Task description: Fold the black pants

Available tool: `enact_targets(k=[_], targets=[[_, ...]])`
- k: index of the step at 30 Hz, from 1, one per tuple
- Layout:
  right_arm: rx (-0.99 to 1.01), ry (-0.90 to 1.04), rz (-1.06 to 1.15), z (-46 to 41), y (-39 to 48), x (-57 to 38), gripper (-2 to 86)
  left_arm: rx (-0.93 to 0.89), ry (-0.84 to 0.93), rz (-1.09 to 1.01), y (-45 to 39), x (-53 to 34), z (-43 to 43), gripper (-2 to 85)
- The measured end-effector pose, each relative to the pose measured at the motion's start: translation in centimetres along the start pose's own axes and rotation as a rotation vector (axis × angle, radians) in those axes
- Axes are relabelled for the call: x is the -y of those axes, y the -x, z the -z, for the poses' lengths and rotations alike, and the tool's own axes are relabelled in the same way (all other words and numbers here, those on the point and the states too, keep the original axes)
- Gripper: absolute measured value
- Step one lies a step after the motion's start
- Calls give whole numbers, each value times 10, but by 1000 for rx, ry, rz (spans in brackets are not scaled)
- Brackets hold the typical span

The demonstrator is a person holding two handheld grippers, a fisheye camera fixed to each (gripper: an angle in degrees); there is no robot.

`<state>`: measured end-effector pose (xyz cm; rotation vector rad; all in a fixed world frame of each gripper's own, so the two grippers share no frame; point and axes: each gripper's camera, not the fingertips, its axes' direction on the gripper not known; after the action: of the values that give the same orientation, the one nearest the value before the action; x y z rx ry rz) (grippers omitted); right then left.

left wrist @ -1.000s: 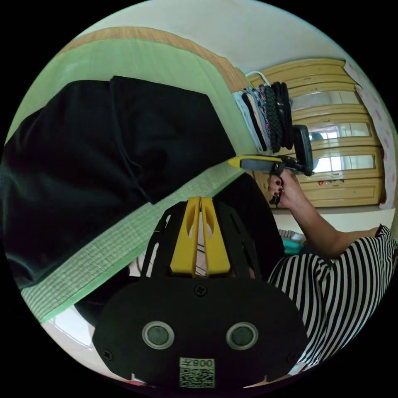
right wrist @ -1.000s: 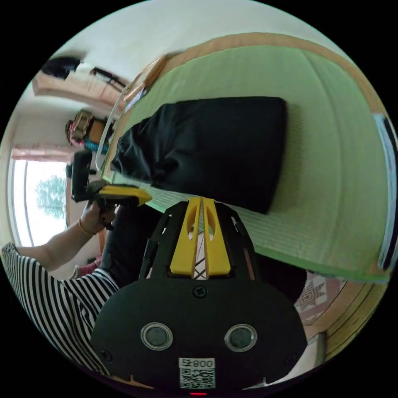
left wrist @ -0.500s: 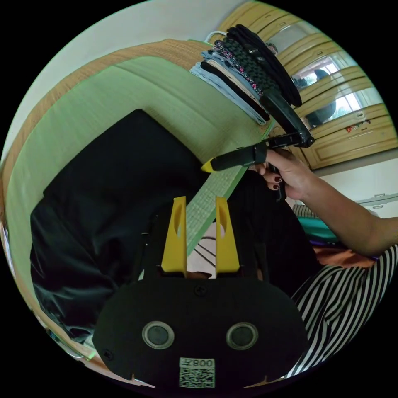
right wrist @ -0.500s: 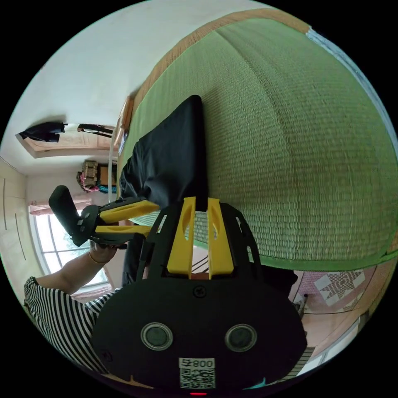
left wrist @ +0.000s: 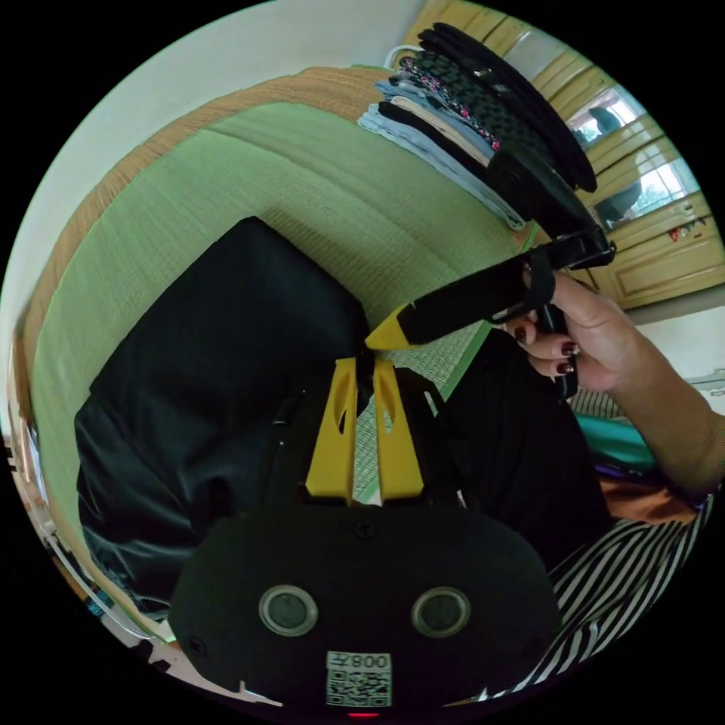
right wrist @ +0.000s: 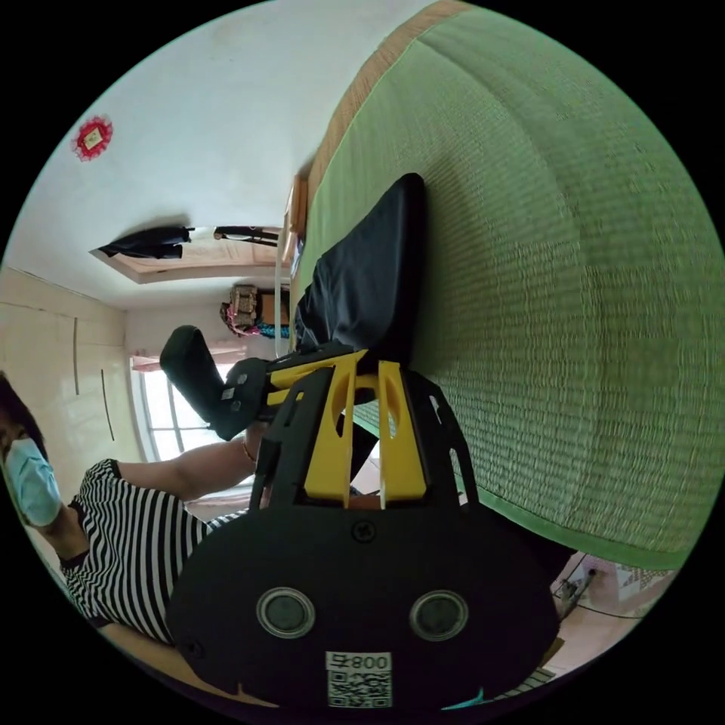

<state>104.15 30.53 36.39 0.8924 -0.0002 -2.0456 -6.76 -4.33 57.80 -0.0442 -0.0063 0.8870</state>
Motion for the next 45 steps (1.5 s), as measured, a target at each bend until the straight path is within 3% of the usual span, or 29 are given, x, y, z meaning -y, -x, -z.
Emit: enact_targets(k=[6,15,24,32,38,45], targets=[[-75,-112,-59,31,-27,49,81,-50,-71,30,-7,-20,27,35],[-141,-47,-131,-13,-51,134,71,-91,-114,13,-18,-53,70,32],[-137,-95,-140,-2,-64,122,23,-185,-198,-13,-16,-85,127,31],[-146,-214,-72,-1,-14,87,18,-246,-340,-33,8,-157,212,29],[-102,-207,74,-85,75,89,18,-272,-504,82,73,-266,295,29],[-133,-109,234,-273,191,117,19,-321,-704,283,172,-412,375,30]])
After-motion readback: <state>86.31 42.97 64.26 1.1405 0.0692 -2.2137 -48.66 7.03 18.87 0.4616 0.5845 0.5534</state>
